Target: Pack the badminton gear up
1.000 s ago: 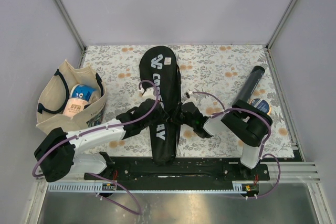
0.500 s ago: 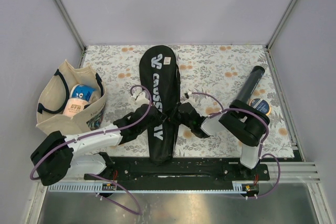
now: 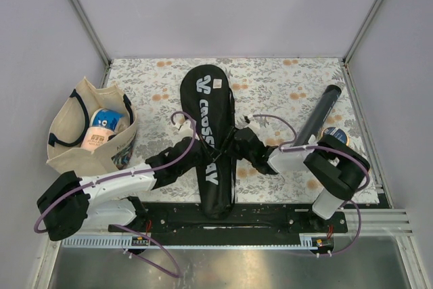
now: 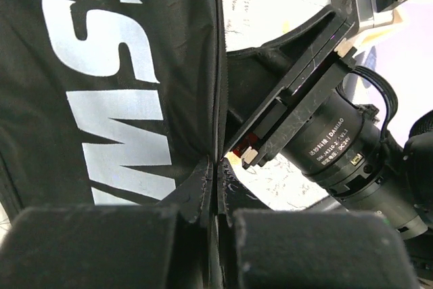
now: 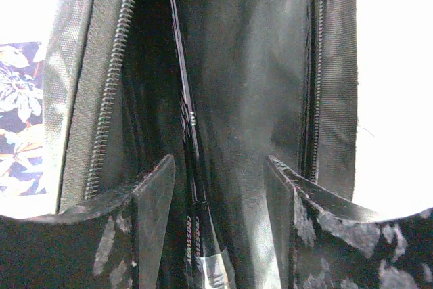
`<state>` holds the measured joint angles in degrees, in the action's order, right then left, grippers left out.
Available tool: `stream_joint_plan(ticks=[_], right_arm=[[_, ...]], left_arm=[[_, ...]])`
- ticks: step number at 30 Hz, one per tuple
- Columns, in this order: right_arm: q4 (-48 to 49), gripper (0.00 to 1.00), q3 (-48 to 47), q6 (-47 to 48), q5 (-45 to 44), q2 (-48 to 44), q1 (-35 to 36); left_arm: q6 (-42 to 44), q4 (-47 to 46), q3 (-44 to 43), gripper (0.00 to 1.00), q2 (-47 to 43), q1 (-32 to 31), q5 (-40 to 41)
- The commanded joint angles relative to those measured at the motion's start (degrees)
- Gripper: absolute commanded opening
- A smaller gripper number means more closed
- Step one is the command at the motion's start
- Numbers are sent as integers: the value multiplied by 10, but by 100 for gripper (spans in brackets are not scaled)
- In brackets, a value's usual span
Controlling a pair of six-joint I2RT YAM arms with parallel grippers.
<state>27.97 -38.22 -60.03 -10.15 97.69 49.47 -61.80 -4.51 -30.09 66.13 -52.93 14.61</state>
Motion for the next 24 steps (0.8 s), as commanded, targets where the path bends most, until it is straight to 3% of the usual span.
stream_joint_plan(ticks=[1, 6, 14, 20, 24], right_arm=[[-76, 66, 17, 48, 27, -93, 7], [-149, 74, 48, 92, 19, -180, 6], [-264, 74, 77, 147, 24, -315, 2], [-141, 76, 182, 139, 161, -389, 4], [-25, 77, 240, 113, 185, -387, 13]], left_arm=[[10, -5, -16, 0, -8, 4, 21], [16, -1, -26, 0, 8, 3, 23], [13, -3, -30, 0, 37, 4, 31], [11, -7, -38, 0, 56, 4, 24], [2, -15, -41, 0, 69, 4, 21]])
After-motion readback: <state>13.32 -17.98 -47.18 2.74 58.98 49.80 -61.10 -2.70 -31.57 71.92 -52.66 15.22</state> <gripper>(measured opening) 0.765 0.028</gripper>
